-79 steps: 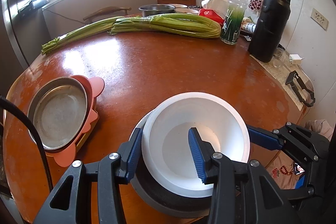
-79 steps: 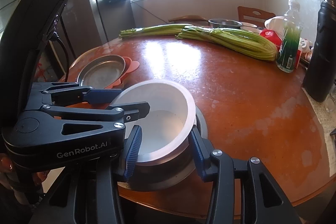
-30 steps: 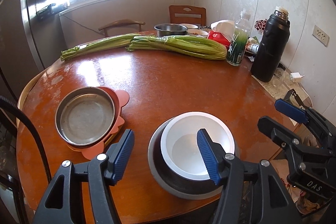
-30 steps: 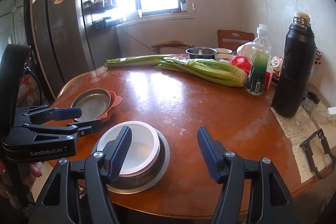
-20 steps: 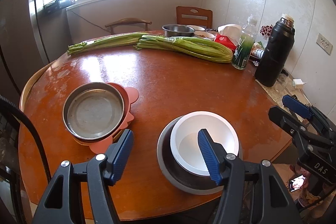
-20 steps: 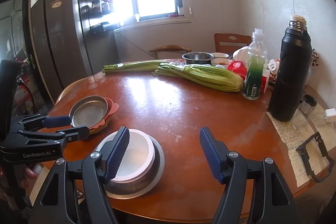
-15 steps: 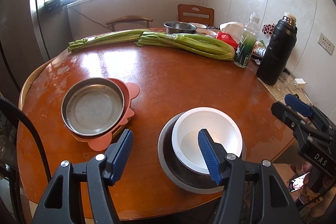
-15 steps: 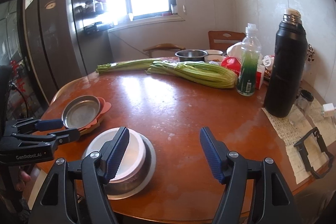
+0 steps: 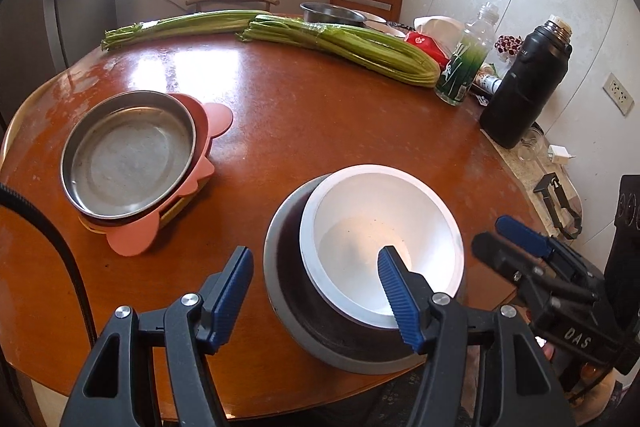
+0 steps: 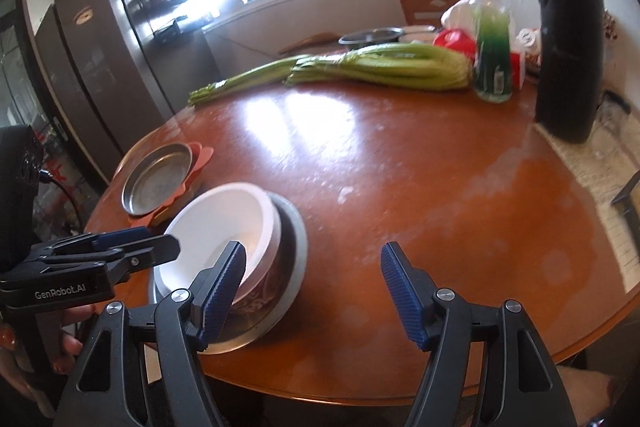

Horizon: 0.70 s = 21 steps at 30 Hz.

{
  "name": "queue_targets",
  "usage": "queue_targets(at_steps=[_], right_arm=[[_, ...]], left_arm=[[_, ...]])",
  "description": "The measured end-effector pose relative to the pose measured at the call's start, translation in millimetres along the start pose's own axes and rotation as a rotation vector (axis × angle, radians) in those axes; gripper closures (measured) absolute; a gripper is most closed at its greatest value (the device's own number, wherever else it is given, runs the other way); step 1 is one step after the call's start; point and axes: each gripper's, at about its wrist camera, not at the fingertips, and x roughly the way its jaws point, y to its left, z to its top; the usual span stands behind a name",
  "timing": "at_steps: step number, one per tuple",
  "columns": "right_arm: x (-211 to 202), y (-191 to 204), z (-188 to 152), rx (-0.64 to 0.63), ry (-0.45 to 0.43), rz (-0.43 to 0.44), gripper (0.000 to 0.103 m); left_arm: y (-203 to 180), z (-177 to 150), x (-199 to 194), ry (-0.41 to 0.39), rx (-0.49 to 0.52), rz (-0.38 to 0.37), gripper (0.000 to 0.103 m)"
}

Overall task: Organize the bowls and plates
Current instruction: 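Grasp the steel bowl rim with the left gripper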

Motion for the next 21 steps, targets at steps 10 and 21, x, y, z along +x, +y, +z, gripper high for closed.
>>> queue_targets(at_steps=[10,21], right_arm=[[22.0,17.7,-5.0,-0.01,0.086,0.059,0.031],[19.2,41.7,5.5,-0.076,0.049,0.049,0.039]], left_arm=[[4.5,-2.7,37.8,0.091,-0.029,-0.058,0.037],[11.2,2.7,39.4,0.091,-0.057,-0.124,0.039]])
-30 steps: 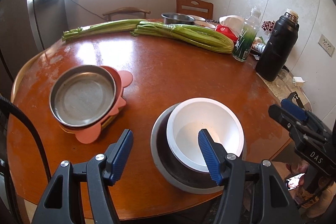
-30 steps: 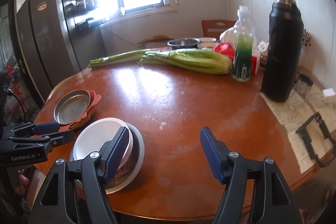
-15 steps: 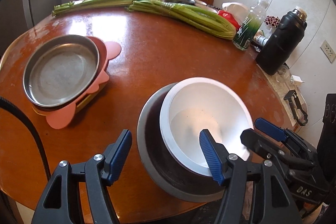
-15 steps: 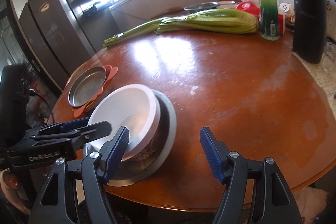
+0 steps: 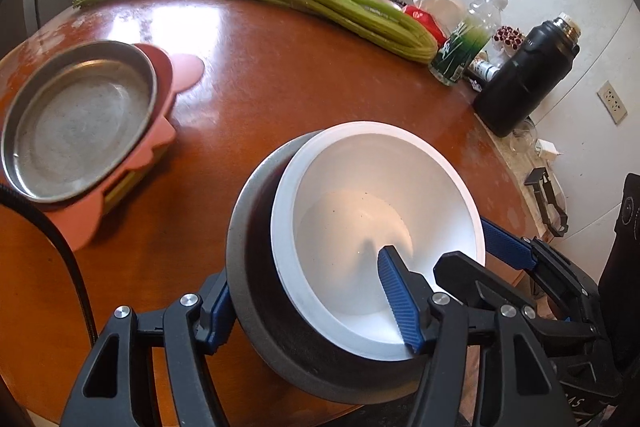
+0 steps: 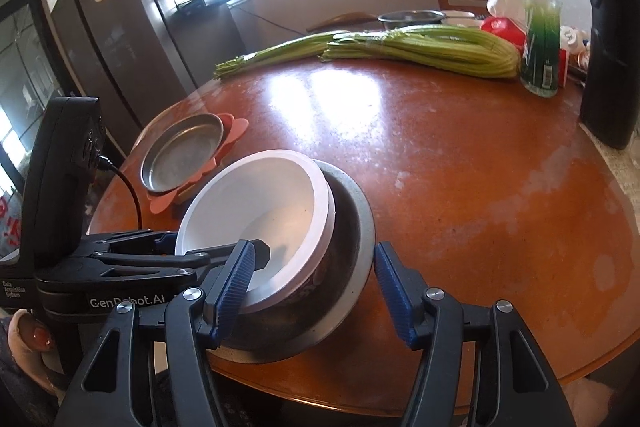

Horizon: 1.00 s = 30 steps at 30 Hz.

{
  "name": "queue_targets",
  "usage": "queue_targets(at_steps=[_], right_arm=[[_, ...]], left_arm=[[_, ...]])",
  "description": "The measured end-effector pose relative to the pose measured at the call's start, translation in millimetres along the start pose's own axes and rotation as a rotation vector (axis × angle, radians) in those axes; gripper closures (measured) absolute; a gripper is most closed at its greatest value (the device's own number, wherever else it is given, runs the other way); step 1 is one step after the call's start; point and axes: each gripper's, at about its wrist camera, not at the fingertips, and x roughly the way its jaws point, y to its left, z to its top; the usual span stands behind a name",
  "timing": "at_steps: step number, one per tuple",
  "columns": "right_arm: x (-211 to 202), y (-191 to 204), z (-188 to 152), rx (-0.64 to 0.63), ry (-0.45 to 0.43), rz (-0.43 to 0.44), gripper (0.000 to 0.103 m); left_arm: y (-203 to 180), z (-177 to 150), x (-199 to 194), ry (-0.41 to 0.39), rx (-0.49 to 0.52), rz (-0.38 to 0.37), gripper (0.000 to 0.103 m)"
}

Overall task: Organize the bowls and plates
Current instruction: 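Grasp the steel bowl rim with the left gripper, then carry the bowl stack onto the steel tray and open the left gripper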

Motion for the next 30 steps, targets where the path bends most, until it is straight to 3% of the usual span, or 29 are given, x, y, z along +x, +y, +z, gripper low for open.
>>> queue_targets(at_steps=[7,15,21,30], right_arm=[[-6.0,49.7,43.4,-0.097,-0.062,0.047,0.039],[28.2,117.1,96.3,-0.172,-0.093,0.169,0.039],[75.2,133.4,106.7,-0.195,-0.045,0.188,0.039],[117.7,133.5,98.1,-0.226,0.011,0.167,0.045]], left_arm=[[24.7,22.0,-57.9,-0.108,-0.014,0.033,0.039],[75.6,61.7,-118.2,-0.2,-0.018,0.182,0.039],[113.7,78.4,-102.6,-0.199,-0.014,0.244,0.039],[144.4,73.1,-65.5,-0.184,-0.052,0.251,0.042]])
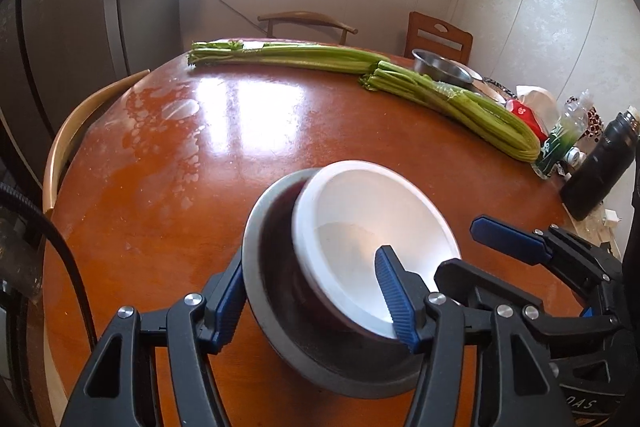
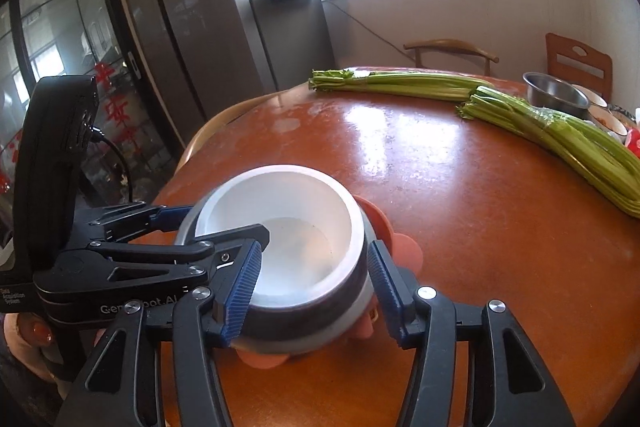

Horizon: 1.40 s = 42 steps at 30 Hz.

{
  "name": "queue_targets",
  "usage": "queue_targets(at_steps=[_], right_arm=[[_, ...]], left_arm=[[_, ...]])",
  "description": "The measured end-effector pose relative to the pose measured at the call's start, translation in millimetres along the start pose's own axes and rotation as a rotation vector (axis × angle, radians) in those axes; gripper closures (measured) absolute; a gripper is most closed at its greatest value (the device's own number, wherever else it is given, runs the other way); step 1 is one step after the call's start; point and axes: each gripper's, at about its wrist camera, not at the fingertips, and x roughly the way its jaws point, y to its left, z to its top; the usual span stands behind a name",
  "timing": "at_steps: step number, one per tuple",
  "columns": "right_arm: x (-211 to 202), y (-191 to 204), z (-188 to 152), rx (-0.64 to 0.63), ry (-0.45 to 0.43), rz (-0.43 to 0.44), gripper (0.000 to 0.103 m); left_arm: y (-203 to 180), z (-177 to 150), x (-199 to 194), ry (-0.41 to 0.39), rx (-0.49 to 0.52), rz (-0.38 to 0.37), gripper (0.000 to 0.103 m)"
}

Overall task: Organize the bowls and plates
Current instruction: 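Carry the bowl stack onto the steel tray and open the left gripper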

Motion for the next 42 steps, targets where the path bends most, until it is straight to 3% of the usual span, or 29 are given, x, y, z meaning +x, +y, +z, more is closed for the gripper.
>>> queue_targets(at_steps=[8,20,31,42], right_arm=[[7.3,1.2,-4.9,-0.014,0.01,-0.019,0.045],[-35.4,7.8,-5.5,-0.052,-0.099,-0.137,0.044],[-101.4,7.8,-20.5,-0.052,-0.206,-0.168,0.036],[-154.9,-2.5,-68.3,-0.033,-0.251,-0.236,0.031]], left_arm=[[3.4,-6.8,11.2,-0.006,0.011,0.053,0.041],[0.2,-9.9,-23.3,-0.103,0.017,0.151,0.039],[-41.8,-29.5,-83.6,-0.221,0.044,0.18,0.032],[-97.5,-65.8,-108.1,-0.254,0.068,0.173,0.024]])
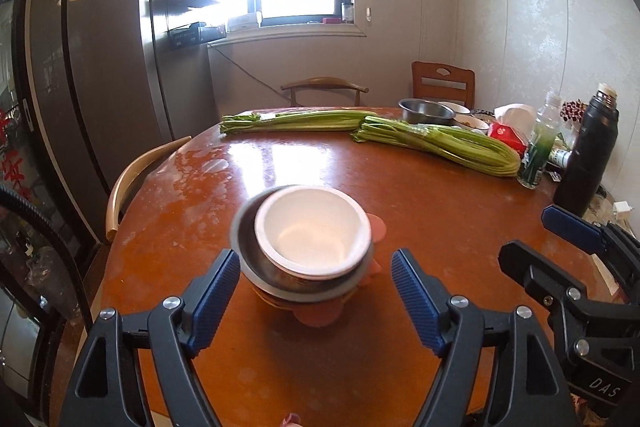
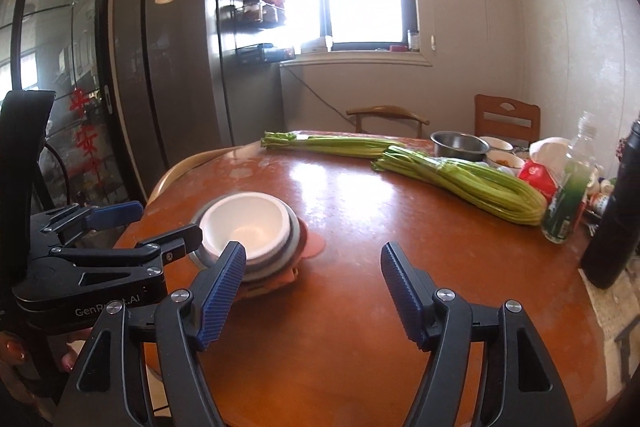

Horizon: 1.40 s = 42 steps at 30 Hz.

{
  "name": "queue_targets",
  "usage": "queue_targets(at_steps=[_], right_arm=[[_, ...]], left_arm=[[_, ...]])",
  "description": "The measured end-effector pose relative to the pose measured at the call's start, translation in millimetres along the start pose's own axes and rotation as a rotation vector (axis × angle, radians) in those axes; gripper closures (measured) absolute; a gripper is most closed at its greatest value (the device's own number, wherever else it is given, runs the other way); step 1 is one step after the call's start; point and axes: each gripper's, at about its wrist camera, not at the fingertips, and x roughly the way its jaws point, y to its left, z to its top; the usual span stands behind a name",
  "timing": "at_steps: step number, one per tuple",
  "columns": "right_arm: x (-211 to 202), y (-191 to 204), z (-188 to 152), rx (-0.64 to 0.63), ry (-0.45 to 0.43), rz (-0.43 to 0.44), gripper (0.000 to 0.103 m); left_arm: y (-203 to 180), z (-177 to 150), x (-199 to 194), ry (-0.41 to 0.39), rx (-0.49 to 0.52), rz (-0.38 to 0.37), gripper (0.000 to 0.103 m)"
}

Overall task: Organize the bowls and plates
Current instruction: 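Carry the bowl stack onto the steel tray and open the left gripper, then withdraw the left gripper from the stacked dishes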

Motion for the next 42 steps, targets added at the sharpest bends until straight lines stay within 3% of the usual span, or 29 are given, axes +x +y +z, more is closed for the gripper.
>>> queue_targets(at_steps=[17,42], right_arm=[[-30.6,-22.7,-67.1,0.02,0.05,-0.028,0.031],[-25.6,-25.3,-78.6,0.031,0.064,-0.024,0.03]], left_arm=[[-37.9,-57.1,-5.3,0.07,-0.023,0.008,0.022],[-45.4,-74.6,1.3,0.114,-0.029,0.03,0.022]])
